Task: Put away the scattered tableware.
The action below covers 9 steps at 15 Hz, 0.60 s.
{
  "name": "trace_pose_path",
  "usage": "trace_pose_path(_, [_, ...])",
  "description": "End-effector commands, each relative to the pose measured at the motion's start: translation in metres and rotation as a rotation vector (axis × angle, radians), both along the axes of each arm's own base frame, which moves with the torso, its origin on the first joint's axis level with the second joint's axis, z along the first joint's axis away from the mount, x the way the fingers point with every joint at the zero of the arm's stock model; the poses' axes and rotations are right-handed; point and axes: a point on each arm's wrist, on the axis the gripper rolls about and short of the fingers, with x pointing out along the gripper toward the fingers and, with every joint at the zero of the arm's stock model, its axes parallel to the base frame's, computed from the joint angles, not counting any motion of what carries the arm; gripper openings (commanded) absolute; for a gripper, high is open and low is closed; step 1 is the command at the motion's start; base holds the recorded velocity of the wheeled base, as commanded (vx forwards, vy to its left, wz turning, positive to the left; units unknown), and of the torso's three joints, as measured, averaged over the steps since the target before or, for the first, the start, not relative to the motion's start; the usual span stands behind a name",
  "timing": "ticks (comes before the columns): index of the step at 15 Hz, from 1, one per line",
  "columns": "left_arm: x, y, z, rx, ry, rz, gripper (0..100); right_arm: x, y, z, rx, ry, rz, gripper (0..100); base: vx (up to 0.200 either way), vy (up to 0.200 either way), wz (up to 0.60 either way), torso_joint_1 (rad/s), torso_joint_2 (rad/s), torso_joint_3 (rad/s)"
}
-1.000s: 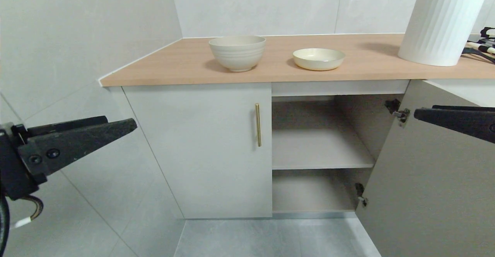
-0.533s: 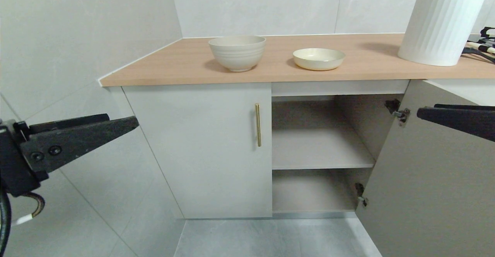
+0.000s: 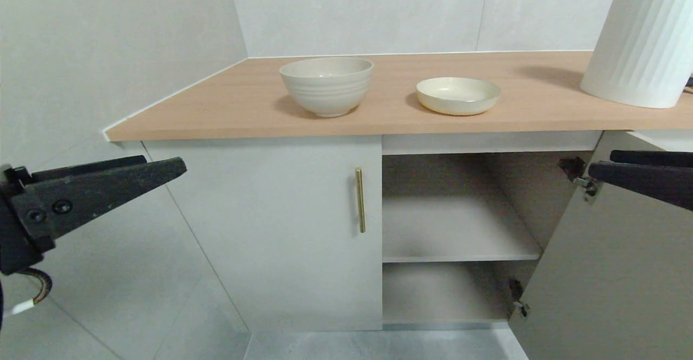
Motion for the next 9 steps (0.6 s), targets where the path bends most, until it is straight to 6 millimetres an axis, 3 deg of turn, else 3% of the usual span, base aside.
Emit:
trace_pose_path(1, [0.0013,-0.0005,-0.0003,0.001,0.003,0.000,100,-0.0036,-0.0014,0.0017,0.004,-0.009,0.004,100,0.200,0.000,0.00,0.007,0.00,0.002])
trace_pose_path(2, [0.0017,-0.0006,-0.0005,0.001,0.005,0.000,100,-0.0036,-0.0013,0.0013,0.004,-0.007,0.005,100,0.200,0.000,0.00,0.002,0.01,0.002])
trace_pose_path(9, [0.0017,-0.0007,-0.0007,0.001,0.005,-0.002,100,-0.0055,-0.0022,-0.0045,-0.017,-0.020,0.024,100,0.000,0.000,0.00,0.000,0.00,0.000])
